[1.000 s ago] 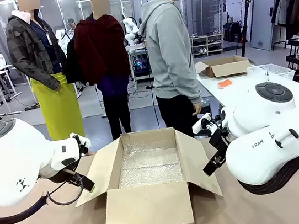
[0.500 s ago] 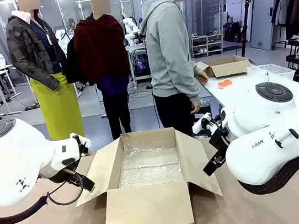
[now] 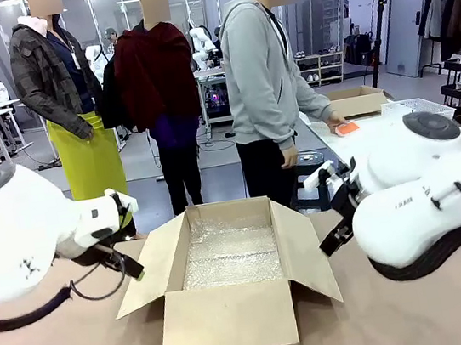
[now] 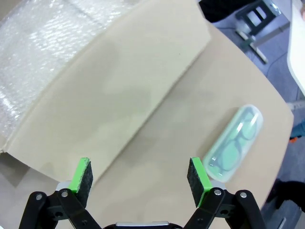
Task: Pack the glasses set securely to prepare it for shipping.
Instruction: Place the Glasses case inside the Package Box.
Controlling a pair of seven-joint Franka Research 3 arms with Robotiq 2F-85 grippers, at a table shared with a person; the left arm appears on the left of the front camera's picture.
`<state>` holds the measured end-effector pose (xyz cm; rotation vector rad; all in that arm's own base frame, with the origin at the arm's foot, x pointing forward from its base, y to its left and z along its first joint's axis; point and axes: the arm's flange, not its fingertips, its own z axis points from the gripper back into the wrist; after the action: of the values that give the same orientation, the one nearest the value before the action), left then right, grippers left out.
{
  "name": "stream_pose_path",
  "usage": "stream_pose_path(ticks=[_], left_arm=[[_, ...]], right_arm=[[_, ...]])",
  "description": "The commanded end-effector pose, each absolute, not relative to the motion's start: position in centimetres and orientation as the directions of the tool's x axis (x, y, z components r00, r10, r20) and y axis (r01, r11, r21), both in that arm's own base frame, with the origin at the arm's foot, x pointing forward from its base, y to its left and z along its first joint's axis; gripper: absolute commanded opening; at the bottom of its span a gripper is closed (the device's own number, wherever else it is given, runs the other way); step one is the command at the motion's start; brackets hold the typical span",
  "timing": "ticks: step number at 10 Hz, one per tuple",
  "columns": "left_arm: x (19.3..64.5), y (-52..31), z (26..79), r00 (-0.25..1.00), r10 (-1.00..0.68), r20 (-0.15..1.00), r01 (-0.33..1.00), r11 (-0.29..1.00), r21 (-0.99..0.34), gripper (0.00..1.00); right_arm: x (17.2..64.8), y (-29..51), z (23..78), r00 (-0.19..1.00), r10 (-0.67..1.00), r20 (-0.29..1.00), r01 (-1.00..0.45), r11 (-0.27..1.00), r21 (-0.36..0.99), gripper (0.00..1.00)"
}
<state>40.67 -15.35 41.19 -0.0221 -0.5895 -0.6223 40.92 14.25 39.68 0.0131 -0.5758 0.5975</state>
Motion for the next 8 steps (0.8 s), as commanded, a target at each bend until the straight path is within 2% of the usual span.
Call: stream_pose_path(ticks=[1,4,8], left_arm=[[39.4,-14.0,46.8,0.617,-0.585,0.526,0.614,0.776,0.143,1.0],[36.9,-13.0,54.1,0.509,-0.629,0.588,0.739,0.669,0.077,1.0],[32.8,-12.4,57.2,0.384,-0.656,0.649,0.827,0.557,0.073,1.0]], right_arm=[[41.5,11.8,43.2,0.744,0.465,0.481,-0.464,0.876,-0.129,1.0],[43.8,7.5,47.2,0.856,0.271,0.44,-0.287,0.957,-0.032,1.0],[48.8,4.8,46.9,0.958,0.025,0.285,-0.032,0.999,0.019,1.0]])
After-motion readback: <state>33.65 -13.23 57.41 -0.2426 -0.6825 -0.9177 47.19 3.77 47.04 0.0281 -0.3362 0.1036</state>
